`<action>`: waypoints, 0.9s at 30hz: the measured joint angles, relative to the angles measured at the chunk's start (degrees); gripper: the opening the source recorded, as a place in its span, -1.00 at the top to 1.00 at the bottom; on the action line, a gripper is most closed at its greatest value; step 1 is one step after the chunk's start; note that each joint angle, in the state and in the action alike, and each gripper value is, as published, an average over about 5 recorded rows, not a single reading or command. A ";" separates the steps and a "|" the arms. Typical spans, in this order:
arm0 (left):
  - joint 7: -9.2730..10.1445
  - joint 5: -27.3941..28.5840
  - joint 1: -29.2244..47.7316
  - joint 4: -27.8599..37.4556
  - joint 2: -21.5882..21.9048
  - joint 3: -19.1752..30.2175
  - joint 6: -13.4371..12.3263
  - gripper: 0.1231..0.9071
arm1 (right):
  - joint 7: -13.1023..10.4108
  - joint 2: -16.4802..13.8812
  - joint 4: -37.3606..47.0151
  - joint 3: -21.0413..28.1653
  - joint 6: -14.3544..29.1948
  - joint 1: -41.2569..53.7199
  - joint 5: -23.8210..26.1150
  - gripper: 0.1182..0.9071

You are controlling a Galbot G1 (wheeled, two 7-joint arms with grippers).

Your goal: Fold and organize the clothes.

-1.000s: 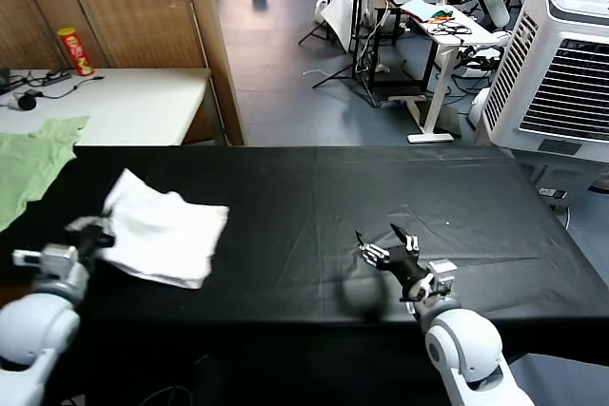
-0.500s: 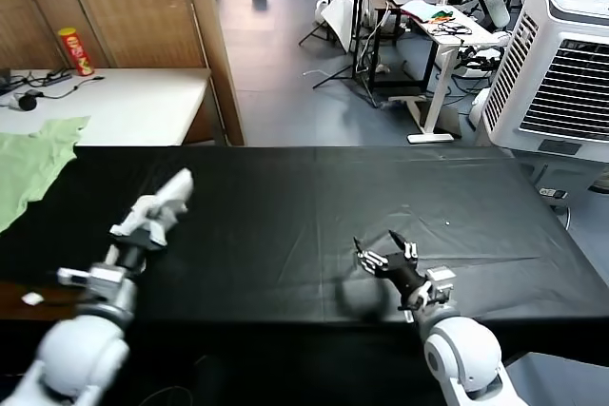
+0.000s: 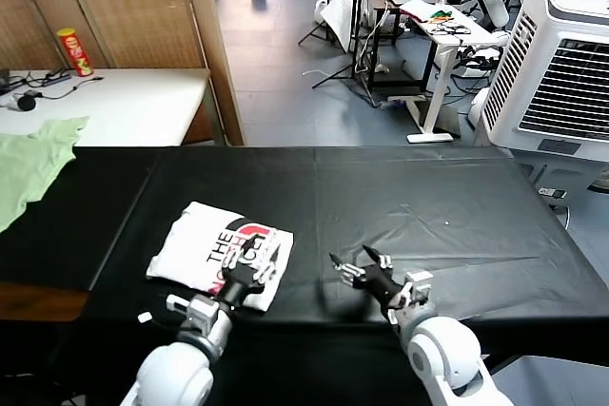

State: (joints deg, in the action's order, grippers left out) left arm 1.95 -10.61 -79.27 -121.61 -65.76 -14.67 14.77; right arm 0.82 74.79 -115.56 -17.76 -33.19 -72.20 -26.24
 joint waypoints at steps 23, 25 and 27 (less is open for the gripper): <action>2.50 -1.14 -5.55 -2.82 0.71 -7.66 -4.25 -0.72 | -4.50 7.85 18.69 10.80 -1.35 15.46 -12.17 -0.01; 2.49 -0.83 -6.15 -3.02 0.40 -8.20 -4.47 -0.72 | -4.43 7.91 19.47 10.85 -1.27 16.05 -12.53 0.24; 2.49 -0.41 -6.77 -3.17 0.03 -8.65 -4.77 -0.72 | -4.23 7.86 20.12 10.74 -1.17 16.61 -12.59 0.54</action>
State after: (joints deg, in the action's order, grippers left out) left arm 4.44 -11.02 -86.04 -124.78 -65.72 -23.32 10.00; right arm -3.41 82.65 -95.44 -7.03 -34.36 -55.59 -38.84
